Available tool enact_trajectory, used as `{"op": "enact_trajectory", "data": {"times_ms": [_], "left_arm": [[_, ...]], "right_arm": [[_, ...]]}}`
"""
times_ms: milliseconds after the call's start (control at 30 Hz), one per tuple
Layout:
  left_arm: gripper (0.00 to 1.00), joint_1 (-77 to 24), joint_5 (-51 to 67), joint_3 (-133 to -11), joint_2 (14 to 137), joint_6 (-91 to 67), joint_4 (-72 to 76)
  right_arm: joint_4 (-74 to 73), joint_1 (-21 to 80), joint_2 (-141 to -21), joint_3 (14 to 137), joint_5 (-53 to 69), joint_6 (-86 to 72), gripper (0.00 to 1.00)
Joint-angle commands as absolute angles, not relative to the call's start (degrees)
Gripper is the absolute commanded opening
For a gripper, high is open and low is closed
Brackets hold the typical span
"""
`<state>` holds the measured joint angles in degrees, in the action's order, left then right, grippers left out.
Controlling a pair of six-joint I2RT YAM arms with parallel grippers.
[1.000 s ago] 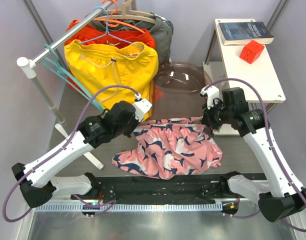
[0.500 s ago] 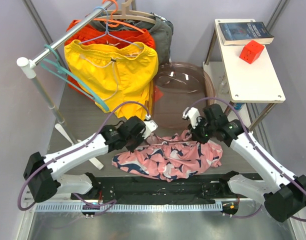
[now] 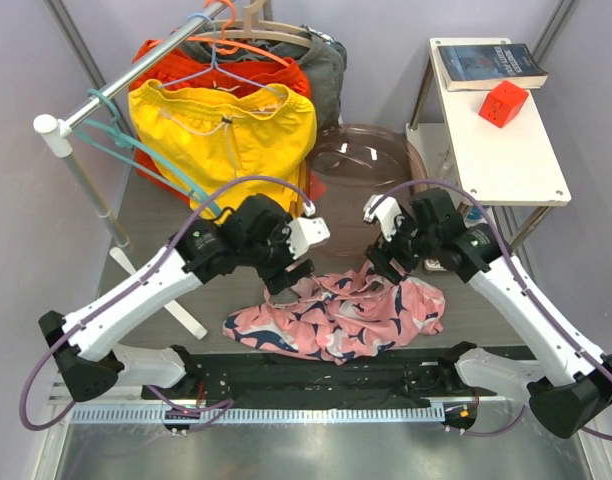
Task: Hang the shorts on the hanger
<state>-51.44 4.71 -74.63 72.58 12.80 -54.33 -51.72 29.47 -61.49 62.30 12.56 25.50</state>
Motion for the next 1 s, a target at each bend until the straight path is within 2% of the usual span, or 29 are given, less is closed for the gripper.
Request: {"op": "enact_trajectory", "data": {"times_ms": [0, 233, 467, 600, 800, 967], "left_arm": [[0.79, -51.2, 11.9, -87.0, 70.9, 18.9, -59.4], [0.87, -50.7, 10.3, -102.4, 70.9, 15.9, -49.6], [0.91, -49.0, -5.3, -114.2, 73.2, 14.9, -33.8], [0.91, -47.8, -15.8, -115.0, 72.3, 16.4, -28.4], [0.91, -34.5, -21.0, -113.3, 69.9, 10.7, -26.6], [0.91, -20.2, -14.4, -112.7, 67.8, 2.8, -27.3]], "right_arm": [[-53.7, 29.6, -59.6, 71.3, 12.8, 24.0, 0.85], [-41.3, 29.7, -61.8, 80.7, 14.7, 13.7, 0.86], [-32.0, 30.1, -77.6, 99.0, 21.3, 4.9, 0.86], [-28.4, 32.6, -86.1, 109.5, 23.6, 2.9, 0.86], [-25.7, 41.2, -96.0, 119.2, 23.4, 3.7, 0.85], [-24.3, 47.3, -102.5, 125.1, 19.7, 6.2, 0.86]]}}
